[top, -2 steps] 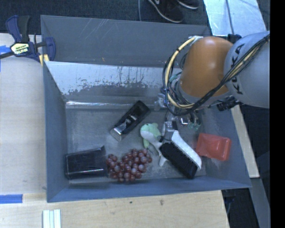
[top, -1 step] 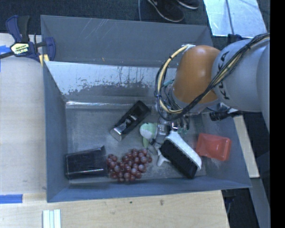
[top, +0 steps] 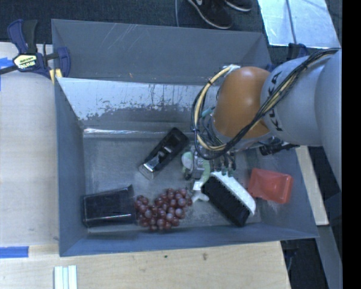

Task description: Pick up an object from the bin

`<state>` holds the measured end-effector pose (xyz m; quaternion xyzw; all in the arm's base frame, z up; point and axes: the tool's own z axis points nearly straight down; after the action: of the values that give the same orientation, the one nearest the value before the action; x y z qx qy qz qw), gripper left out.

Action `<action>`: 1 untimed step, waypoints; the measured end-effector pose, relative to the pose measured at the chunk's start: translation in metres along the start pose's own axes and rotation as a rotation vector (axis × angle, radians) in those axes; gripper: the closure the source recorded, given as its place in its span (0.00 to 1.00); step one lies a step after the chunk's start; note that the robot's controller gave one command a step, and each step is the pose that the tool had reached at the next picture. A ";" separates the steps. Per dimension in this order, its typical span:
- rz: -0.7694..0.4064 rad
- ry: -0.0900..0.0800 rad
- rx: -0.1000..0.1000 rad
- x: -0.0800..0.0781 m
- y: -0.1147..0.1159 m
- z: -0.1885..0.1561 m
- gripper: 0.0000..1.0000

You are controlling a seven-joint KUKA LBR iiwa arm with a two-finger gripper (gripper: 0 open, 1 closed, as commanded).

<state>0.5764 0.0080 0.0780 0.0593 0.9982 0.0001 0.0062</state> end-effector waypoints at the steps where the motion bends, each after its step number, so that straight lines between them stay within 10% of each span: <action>1: 0.000 0.000 0.000 0.000 0.000 0.000 1.00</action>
Offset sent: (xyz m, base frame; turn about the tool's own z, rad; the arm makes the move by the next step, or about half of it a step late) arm 0.0229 0.0109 0.0618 -0.0366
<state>0.5764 0.0080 0.0780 0.0592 0.9982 0.0001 0.0062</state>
